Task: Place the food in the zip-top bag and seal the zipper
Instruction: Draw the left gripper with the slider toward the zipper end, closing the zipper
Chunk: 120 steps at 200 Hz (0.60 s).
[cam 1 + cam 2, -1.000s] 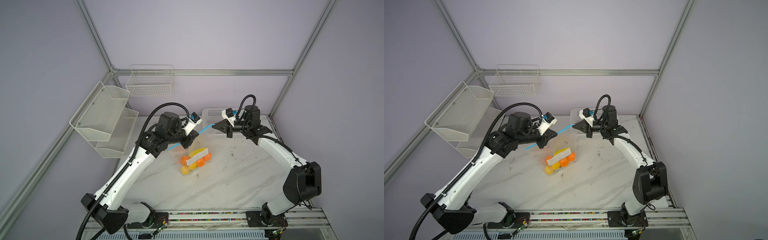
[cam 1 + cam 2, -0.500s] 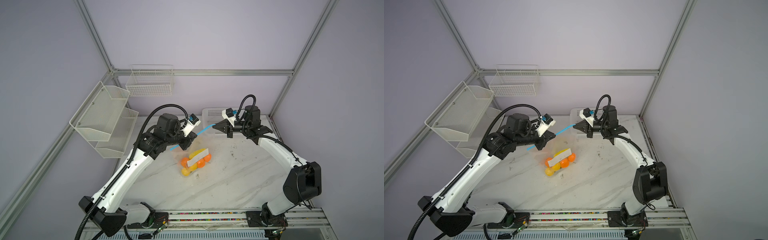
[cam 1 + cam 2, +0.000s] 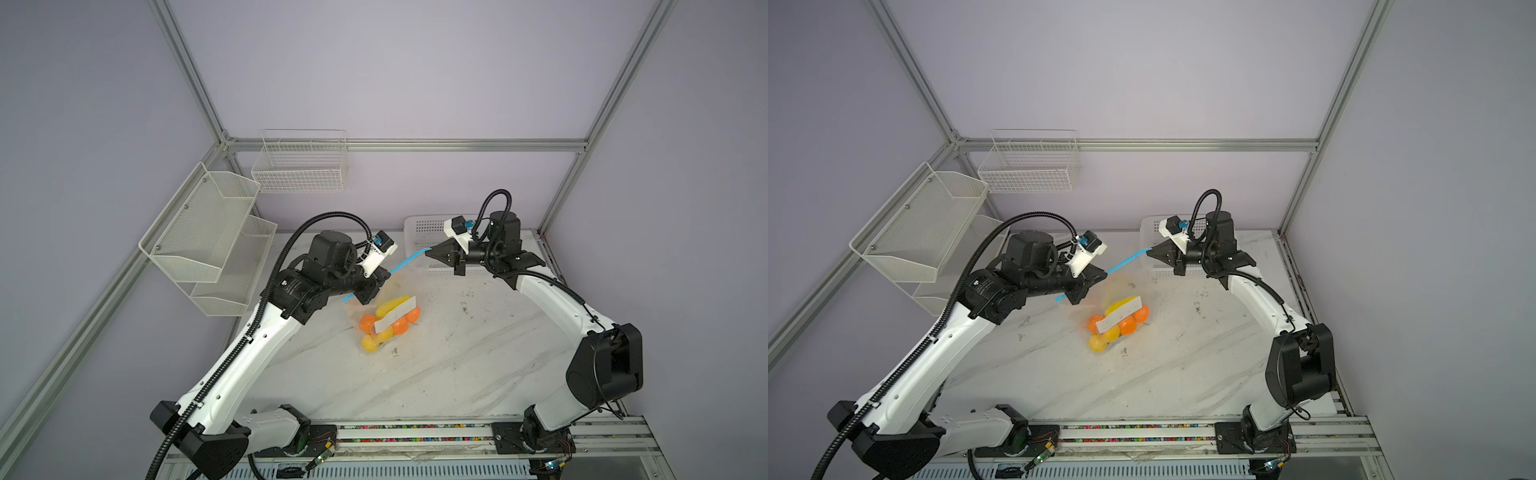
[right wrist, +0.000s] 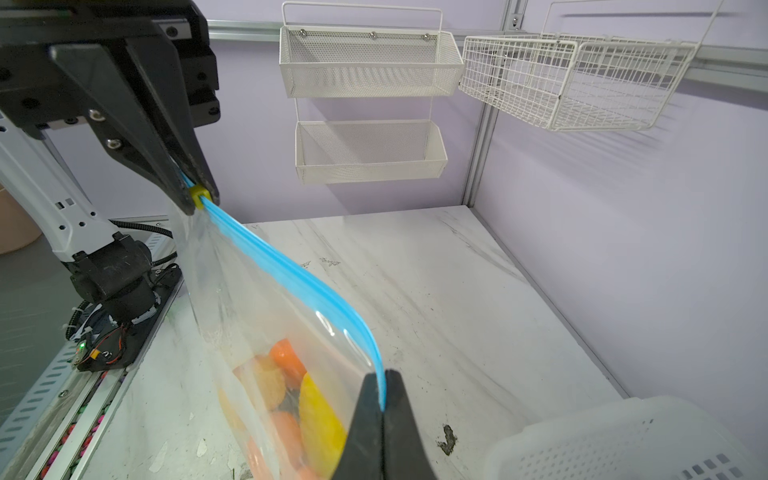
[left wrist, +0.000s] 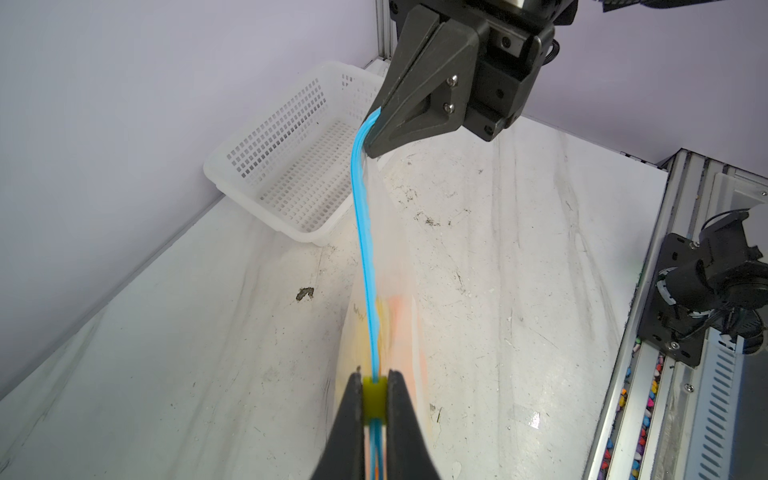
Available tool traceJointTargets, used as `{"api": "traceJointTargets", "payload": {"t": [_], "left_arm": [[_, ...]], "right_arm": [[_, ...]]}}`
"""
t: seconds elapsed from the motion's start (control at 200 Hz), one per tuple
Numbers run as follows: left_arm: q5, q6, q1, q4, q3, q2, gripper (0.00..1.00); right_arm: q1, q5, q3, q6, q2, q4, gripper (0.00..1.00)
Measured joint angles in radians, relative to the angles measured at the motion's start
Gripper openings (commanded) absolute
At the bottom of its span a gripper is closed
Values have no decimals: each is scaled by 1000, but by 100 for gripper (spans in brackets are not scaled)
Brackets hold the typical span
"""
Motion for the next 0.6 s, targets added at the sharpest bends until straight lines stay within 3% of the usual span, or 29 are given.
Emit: {"api": "traceJointTargets", "payload": {"t": [0.6], "left_arm": [[-25,-4,0,-24,-22,-40,0]], "right_arm": [[0,13,0,0,11,-1,0]]}}
